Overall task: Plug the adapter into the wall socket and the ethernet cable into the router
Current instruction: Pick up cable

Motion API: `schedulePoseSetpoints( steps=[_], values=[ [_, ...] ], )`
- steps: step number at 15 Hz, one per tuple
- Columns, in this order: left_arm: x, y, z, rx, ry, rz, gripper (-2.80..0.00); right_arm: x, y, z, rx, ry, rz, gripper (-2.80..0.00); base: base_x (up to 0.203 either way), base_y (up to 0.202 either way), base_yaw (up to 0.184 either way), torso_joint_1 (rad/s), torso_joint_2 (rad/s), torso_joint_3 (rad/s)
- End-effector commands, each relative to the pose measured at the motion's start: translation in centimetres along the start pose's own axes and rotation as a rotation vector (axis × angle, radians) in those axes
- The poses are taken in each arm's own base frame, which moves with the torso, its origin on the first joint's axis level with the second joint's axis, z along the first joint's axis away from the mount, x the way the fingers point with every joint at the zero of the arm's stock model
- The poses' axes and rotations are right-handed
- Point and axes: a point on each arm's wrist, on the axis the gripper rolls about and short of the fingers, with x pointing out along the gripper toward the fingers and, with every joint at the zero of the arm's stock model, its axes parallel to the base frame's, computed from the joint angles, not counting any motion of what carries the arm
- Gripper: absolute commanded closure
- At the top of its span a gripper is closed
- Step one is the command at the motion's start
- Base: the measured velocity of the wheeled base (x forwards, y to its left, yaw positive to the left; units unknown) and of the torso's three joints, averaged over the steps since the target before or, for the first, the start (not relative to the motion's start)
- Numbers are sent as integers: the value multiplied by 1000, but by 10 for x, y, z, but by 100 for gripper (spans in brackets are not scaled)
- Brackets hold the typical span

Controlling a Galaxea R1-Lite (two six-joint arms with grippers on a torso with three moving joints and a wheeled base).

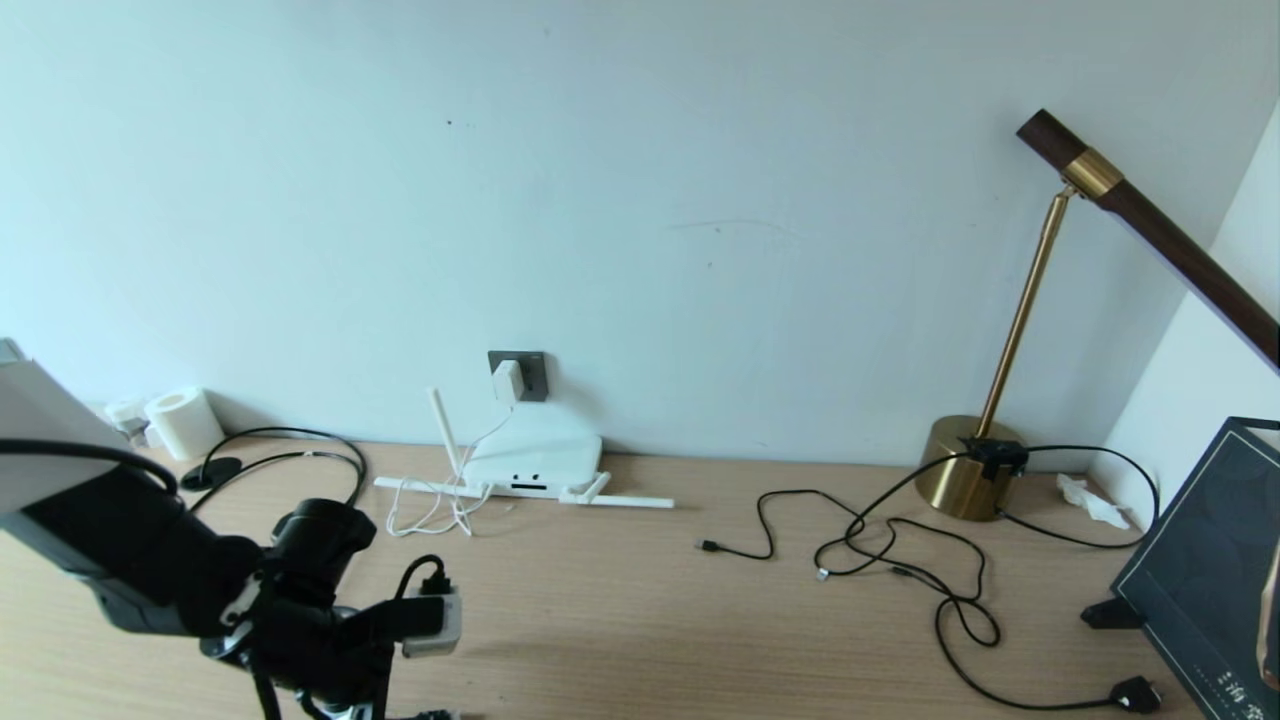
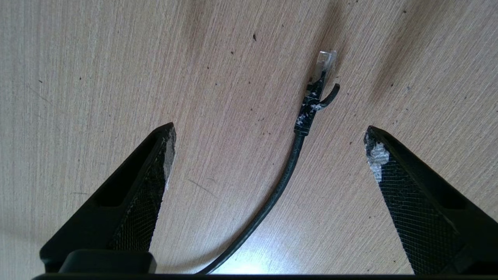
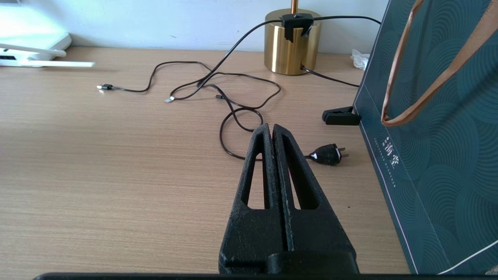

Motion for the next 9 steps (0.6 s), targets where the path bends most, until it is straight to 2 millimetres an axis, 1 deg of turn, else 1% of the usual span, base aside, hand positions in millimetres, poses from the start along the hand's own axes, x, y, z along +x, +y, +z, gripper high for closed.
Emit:
schedulePoseSetpoints(
  steps=[1,9],
  values=[
    [3,0,0,7,1,-11,-280,0,0,0,0,0,0,0,0,0,0,0,0,0],
    [8,-1,1,8,4,-28,-280,0,0,0,0,0,0,0,0,0,0,0,0,0]
  ],
)
